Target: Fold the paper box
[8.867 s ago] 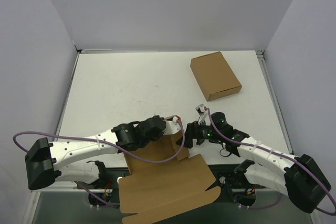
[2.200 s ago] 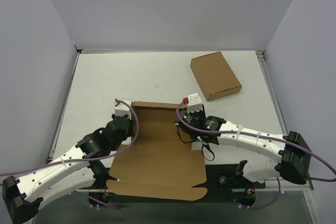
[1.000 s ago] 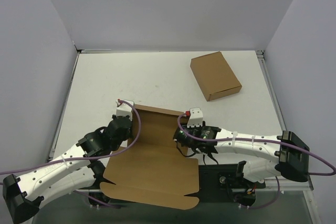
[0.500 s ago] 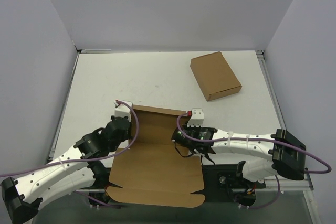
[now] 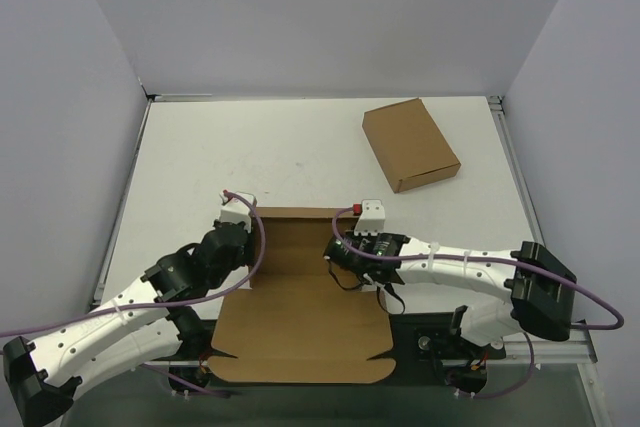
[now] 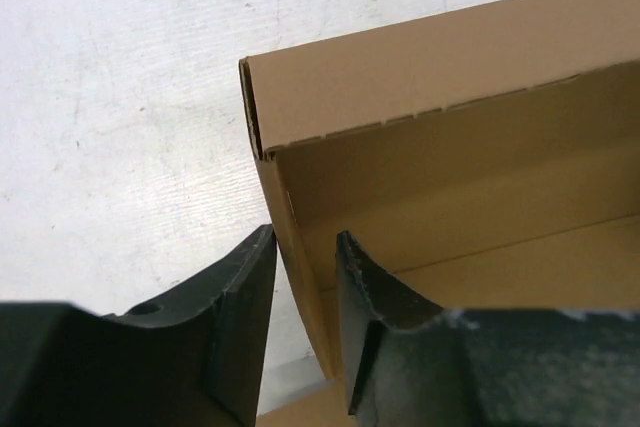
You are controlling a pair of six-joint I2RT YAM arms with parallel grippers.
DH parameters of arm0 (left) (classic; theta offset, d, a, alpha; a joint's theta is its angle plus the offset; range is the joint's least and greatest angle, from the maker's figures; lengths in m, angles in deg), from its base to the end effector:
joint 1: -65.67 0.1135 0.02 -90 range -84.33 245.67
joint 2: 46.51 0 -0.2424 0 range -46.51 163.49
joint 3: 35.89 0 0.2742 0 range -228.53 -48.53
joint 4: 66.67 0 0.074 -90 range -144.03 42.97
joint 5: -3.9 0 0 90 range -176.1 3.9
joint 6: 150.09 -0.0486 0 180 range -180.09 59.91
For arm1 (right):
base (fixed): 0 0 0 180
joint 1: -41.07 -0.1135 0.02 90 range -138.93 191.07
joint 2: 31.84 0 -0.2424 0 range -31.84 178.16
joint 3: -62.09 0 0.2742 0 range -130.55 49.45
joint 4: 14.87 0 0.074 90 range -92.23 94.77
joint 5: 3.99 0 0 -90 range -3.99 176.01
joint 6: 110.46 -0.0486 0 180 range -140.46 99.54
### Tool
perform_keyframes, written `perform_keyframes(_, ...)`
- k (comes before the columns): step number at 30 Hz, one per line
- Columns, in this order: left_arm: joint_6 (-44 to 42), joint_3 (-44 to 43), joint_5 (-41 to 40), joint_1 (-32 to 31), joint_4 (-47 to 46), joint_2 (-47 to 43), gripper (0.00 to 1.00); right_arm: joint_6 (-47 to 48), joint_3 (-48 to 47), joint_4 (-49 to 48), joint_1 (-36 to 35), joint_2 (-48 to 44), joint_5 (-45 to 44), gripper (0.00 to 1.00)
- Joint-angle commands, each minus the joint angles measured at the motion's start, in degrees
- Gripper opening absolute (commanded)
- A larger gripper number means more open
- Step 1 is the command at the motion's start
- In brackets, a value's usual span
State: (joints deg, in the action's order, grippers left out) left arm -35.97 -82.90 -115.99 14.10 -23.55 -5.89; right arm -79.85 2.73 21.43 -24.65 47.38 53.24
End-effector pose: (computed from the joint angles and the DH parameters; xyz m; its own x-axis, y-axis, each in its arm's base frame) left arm 0.1443 -0.1429 0.2324 -0.5154 0.0795 -0.8533 0.2414 0.9688 -0.0555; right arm 0.1459 0.2595 0.1631 -0.7269 0.1485 -0.6705 -0.0332 0.9676 0.2504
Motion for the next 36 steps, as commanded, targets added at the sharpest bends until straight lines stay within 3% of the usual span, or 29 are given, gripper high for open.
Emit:
perform_keyframes(1,-1.61,-2.45,3.69,0.33,-6.04,-0.72,0.47,11.38,-4.43,9.83,2.69,4.1,5.41,0.03)
perform_keyframes(2,-2.14,-2.89,5.09,0.24,-6.13,-0.98,0.58,12.54,-4.96,9.83,3.83,4.8,7.18,0.03)
perform_keyframes(9,-7.58,-9.57,9.76,0.24,-1.92,-3.44,0.78,22.38,-7.94,9.65,8.74,5.06,18.78,0.06)
perform_keyframes(14,-12.68,-14.4,13.01,0.51,3.53,-4.5,0.82,30.73,-13.82,9.74,13.67,9.0,26.77,0.13)
perform_keyframes(21,-19.36,-18.01,15.29,2.34,4.59,-1.17,0.89,40.4,-28.85,9.65,21.58,18.68,34.95,0.38)
perform_keyframes(25,-23.5,-19.41,22.92,6.48,1.26,6.28,0.89,43.3,-35.71,9.21,24.49,24.83,38.92,0.38)
perform_keyframes(31,-29.65,-24.42,25.84,10.61,-1.47,18.08,0.9,45.86,-38.36,8.43,25.02,28.27,40.15,0.38)
perform_keyframes(36,-34.75,-27.5,18.82,11.67,-4.02,26.25,0.89,45.95,-36.52,5.35,25.2,27.48,42.44,0.38)
